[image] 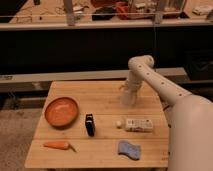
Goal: Place the ceramic cup over the eraser
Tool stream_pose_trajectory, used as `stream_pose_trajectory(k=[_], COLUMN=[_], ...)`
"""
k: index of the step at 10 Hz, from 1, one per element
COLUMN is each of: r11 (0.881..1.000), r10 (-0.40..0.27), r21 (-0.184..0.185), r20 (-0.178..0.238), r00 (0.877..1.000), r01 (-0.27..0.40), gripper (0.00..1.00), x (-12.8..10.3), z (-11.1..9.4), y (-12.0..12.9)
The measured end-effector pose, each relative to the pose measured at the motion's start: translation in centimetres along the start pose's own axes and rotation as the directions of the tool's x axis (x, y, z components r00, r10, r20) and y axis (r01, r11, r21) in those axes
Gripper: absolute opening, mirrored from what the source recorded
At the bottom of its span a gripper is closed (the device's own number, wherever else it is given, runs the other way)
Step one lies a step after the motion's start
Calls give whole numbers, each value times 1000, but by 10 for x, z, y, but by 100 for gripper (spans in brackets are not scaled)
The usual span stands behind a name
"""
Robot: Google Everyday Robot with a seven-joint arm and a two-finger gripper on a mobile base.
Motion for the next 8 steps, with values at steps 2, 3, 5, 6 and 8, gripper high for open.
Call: stream_pose_trajectory(k=[2,3,5,6,8], r11=[1000,1000,1000,1000,1000], r10=[-4,-4,-3,0,-1], r21=[-6,-7,-8,-9,-10], r20=[2,1,-1,-1,-1], r00=[1000,1000,1000,1000,1000], r01=[4,4,3,0,1], gripper=[76,67,52,50,45], x=[-1,-1,-1,-1,-1], z=[2,3,4,4,4], y=[-1,-1,-1,0,0])
